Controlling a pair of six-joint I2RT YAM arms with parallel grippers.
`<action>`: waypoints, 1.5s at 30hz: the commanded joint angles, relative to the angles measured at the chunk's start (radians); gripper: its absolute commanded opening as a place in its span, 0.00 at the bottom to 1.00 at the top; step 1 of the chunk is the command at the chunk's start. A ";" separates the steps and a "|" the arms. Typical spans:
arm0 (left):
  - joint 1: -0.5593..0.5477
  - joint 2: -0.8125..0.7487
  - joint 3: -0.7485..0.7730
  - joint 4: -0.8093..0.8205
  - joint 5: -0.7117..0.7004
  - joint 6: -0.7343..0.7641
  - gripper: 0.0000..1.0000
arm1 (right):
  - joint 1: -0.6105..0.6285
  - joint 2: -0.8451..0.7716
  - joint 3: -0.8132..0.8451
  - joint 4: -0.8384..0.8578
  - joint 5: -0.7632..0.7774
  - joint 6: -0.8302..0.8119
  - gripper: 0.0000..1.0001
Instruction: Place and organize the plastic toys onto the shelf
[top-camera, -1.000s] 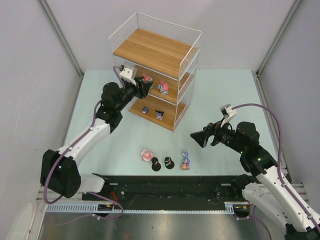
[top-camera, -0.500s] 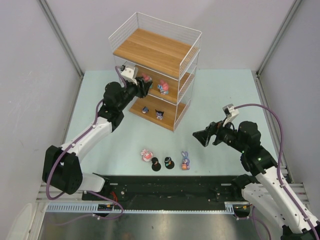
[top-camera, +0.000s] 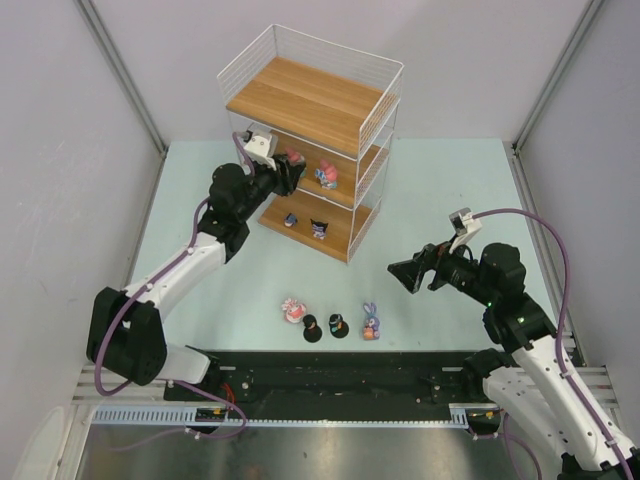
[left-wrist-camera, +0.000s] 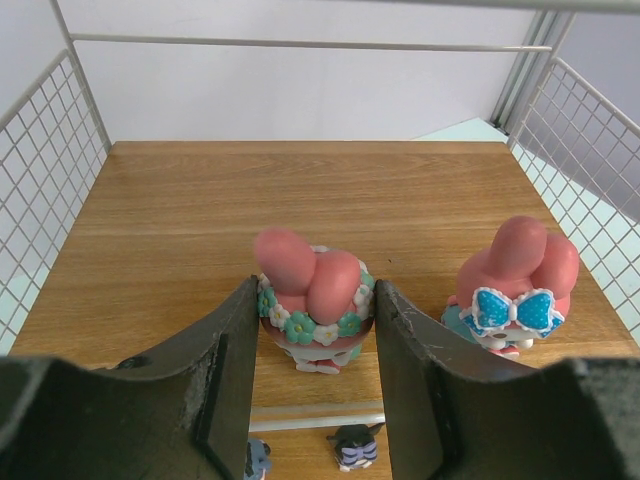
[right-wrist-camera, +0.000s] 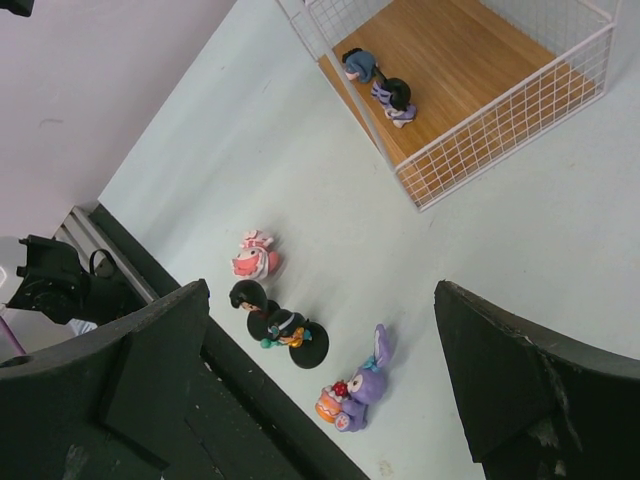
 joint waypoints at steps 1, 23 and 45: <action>0.002 -0.001 0.040 0.052 0.019 0.014 0.07 | -0.008 -0.013 -0.001 0.020 -0.025 -0.003 1.00; -0.004 0.019 0.061 0.006 0.038 0.039 0.43 | -0.018 -0.011 -0.016 0.029 -0.043 0.003 1.00; -0.004 0.007 0.061 -0.001 0.022 0.040 0.66 | -0.029 -0.013 -0.016 0.026 -0.060 0.005 1.00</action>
